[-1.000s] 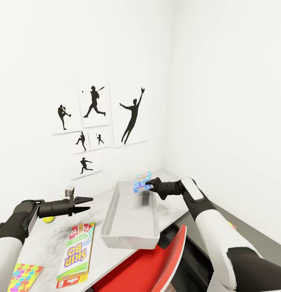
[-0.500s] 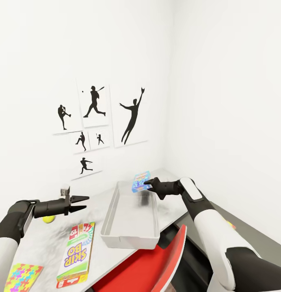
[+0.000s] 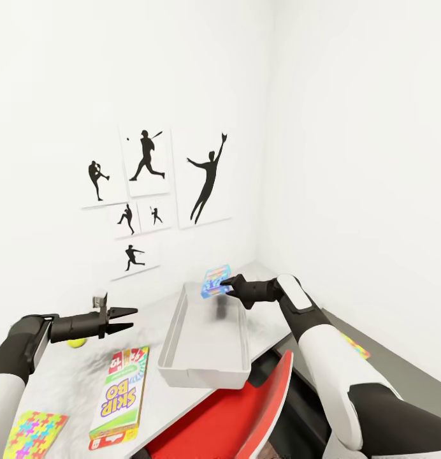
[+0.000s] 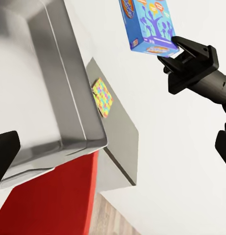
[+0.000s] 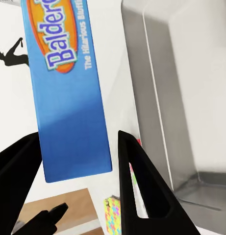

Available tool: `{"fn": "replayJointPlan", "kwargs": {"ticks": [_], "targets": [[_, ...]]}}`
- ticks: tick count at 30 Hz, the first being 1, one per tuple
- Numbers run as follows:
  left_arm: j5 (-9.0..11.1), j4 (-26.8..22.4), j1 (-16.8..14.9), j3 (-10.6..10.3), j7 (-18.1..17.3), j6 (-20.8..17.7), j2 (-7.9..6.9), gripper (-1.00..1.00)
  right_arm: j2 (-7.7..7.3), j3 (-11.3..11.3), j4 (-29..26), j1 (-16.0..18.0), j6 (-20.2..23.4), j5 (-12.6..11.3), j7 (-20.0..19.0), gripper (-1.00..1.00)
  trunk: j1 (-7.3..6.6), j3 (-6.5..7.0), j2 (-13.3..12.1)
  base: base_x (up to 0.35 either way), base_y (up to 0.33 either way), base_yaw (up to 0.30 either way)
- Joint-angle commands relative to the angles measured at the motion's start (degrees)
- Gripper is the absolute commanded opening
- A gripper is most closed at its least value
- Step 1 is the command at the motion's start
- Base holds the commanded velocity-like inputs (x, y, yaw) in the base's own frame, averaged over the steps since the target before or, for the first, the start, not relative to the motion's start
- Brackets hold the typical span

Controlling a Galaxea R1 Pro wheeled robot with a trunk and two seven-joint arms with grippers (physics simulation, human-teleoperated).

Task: Put all the toys in the child's room - the three board games (two on the bed and one on the table), the two jigsaw puzzles on the table, and the tennis ball on the table - inside the toy box on the table in the child's room.

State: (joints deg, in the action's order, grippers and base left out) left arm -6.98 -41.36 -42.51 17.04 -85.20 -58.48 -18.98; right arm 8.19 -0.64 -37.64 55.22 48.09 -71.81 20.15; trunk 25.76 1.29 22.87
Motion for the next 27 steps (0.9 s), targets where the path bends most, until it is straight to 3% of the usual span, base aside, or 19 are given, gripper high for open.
{"fn": "replayJointPlan", "kwargs": {"ticks": [1,7,10,18,27], "targets": [[-0.6,0.0,-0.1,0.2,-0.5,-0.7,-0.06,1.0,-0.01,-0.1,-0.1,0.1,0.0,-0.7,0.6,-1.0,0.02,-0.12,0.1,0.0,0.0,0.0],[-0.6,0.0,-0.4,0.3,-0.4,-1.0,-1.7,1.0,-0.01,-0.1,0.2,0.6,-0.1,-0.6,0.6,-1.0,0.02,-0.69,0.1,0.0,0.0,0.0],[-0.8,0.0,-2.4,0.2,-0.2,-1.1,-2.1,1.0,-0.01,-0.1,0.3,0.7,-0.1,-0.6,0.6,-1.0,0.02,-0.97,0.1,0.0,0.0,0.0],[-1.1,0.0,-6.7,0.2,0.2,-1.1,-2.29,1.0,0.06,0.0,0.3,0.8,-0.1,-0.6,0.6,-1.0,0.02,-1.71,0.1,0.0,0.0,0.0],[-1.2,0.0,-7.5,0.1,0.3,-0.9,-2.29,1.0,1.17,0.0,0.5,1.0,-1.2,-0.6,0.7,-1.0,0.02,-2.56,0.1,0.0,0.0,0.0]]}}
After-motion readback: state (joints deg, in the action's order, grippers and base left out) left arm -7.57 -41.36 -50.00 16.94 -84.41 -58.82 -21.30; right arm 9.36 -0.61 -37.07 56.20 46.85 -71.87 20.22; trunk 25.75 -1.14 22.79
